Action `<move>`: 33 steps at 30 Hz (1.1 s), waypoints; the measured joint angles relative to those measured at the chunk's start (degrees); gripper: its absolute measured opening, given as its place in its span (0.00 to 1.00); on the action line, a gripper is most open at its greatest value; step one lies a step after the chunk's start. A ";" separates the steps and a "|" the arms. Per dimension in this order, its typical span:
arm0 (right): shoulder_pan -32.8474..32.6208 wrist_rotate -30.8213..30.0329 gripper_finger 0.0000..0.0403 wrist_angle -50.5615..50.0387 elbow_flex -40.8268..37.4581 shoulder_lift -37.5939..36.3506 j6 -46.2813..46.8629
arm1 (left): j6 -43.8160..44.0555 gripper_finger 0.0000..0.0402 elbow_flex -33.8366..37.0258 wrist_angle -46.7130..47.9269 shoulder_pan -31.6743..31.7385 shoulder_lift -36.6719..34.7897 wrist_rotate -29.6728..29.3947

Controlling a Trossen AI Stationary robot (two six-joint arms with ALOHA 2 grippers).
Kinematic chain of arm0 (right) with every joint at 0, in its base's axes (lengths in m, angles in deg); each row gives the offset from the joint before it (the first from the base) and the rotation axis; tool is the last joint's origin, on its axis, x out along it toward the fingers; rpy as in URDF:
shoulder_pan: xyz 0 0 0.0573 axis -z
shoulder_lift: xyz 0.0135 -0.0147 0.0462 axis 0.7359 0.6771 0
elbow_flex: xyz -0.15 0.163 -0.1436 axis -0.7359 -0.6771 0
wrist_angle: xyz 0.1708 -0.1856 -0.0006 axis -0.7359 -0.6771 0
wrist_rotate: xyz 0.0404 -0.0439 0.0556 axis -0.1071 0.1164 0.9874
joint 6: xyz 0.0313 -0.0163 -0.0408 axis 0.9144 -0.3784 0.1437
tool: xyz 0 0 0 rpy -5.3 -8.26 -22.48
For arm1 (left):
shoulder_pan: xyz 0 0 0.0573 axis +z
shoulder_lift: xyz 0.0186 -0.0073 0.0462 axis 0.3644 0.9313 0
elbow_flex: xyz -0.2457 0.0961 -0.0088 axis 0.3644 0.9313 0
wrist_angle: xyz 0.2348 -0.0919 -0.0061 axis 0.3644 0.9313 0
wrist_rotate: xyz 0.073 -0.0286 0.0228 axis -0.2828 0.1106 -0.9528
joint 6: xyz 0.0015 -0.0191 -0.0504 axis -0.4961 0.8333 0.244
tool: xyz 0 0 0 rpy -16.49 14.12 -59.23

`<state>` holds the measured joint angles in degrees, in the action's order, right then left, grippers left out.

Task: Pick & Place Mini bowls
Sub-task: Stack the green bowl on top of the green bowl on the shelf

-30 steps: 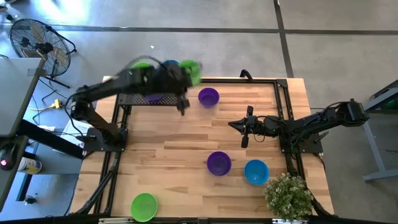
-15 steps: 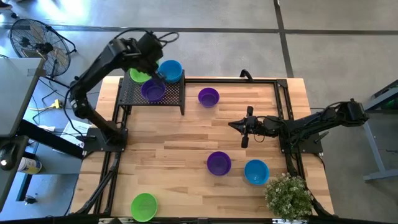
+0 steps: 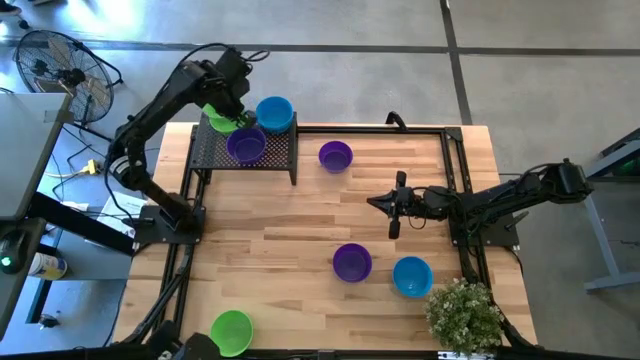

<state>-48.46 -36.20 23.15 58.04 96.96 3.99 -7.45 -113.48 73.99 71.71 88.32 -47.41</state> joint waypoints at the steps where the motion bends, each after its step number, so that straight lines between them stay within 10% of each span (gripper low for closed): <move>1: 0.00 0.00 0.00 0.00 0.00 0.00 0.00 | -0.12 0.00 1.20 -0.75 0.57 -0.27 0.32; 33: 0.00 0.00 0.00 -0.20 0.00 0.00 -0.02 | -2.01 0.17 9.94 -5.75 1.01 -1.49 1.27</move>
<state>-48.46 -36.20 22.95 58.04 96.96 3.97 -9.46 -103.54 68.24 72.72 86.82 -46.14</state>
